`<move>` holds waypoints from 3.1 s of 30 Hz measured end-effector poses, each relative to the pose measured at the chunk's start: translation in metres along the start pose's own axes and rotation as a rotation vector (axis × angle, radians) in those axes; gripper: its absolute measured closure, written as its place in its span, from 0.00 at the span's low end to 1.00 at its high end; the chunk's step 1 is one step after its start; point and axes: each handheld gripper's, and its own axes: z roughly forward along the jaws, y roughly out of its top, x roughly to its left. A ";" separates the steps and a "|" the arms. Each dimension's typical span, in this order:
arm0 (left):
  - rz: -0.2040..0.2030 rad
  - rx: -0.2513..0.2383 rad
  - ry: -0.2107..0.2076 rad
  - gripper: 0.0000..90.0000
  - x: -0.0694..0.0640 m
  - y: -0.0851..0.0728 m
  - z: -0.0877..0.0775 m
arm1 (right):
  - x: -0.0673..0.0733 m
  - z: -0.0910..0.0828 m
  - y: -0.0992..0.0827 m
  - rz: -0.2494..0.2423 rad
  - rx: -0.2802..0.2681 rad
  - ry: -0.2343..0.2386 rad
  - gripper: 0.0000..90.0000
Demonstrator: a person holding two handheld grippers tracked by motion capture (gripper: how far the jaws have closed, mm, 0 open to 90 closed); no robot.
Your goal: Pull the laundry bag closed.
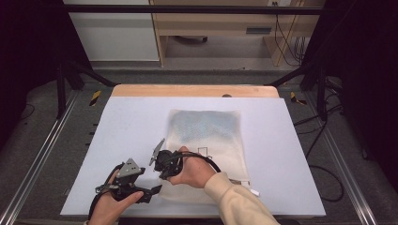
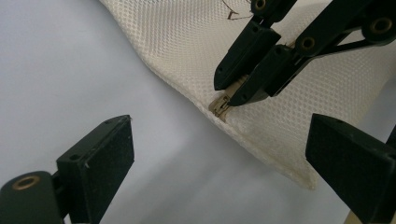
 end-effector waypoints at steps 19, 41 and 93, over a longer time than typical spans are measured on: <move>-0.036 0.028 -0.057 0.22 0.001 0.004 0.018 | -0.002 -0.005 -0.001 0.008 -0.024 -0.002 0.91; -0.109 0.056 -0.191 0.41 0.009 0.005 0.037 | 0.001 -0.010 -0.002 -0.008 -0.038 -0.030 0.91; -0.157 0.039 -0.299 0.86 0.026 0.008 0.056 | -0.002 -0.013 -0.004 0.013 -0.043 -0.036 0.91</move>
